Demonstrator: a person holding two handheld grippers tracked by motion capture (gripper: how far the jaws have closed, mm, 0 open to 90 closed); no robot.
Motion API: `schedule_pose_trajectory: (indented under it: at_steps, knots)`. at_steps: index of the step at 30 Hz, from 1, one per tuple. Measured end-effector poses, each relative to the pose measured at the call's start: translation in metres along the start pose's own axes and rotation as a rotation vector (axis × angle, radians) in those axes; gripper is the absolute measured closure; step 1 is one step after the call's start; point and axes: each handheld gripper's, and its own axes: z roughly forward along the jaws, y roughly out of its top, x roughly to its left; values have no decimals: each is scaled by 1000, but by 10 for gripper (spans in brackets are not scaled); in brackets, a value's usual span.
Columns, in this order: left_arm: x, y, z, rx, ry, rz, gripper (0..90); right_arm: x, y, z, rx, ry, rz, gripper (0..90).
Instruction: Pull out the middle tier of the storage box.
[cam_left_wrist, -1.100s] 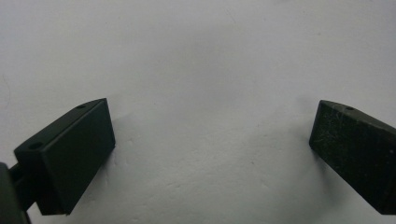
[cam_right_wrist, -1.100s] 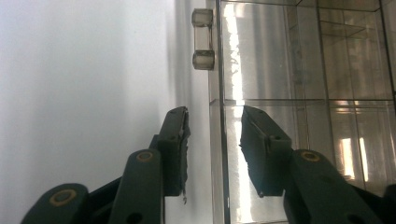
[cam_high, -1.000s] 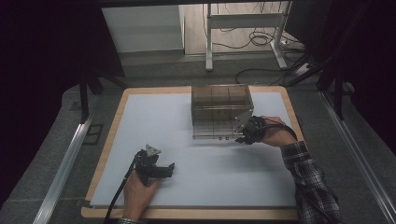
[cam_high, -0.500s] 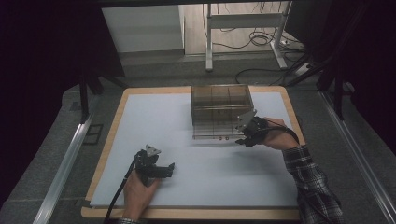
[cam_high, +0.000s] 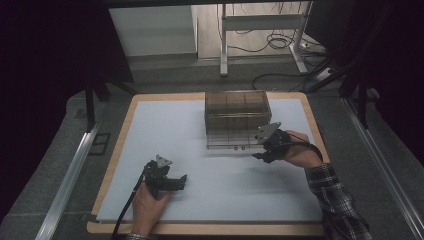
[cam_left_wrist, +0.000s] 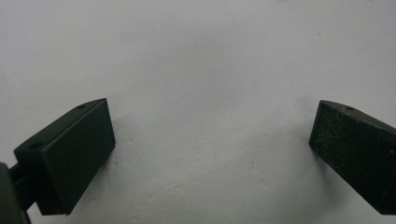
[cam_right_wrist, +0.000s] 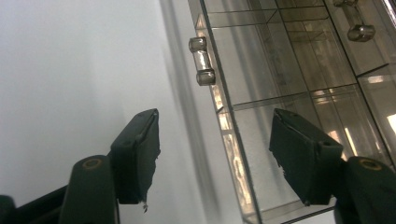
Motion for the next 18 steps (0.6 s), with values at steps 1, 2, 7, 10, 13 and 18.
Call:
schedule_pose_trajectory:
  at_steps: [1,2,7,10,13,18]
  knots:
    - [0,0,0,0,0,0,0,1,0,-1,-1,-5,6,318]
    - [0,0,0,0,0,0,0,3,-1,-2,-11,-11,26,312]
    - [0,0,0,1,1,0,0,9,-4,-4,-34,-19,85,291]
    - [0,0,0,1,1,0,0,13,-6,-4,-44,-24,111,285]
    - [0,0,0,2,1,1,0,16,-8,-4,-54,-27,126,276]
    - [0,0,0,-3,1,-2,0,23,-12,-3,-67,-39,161,261]
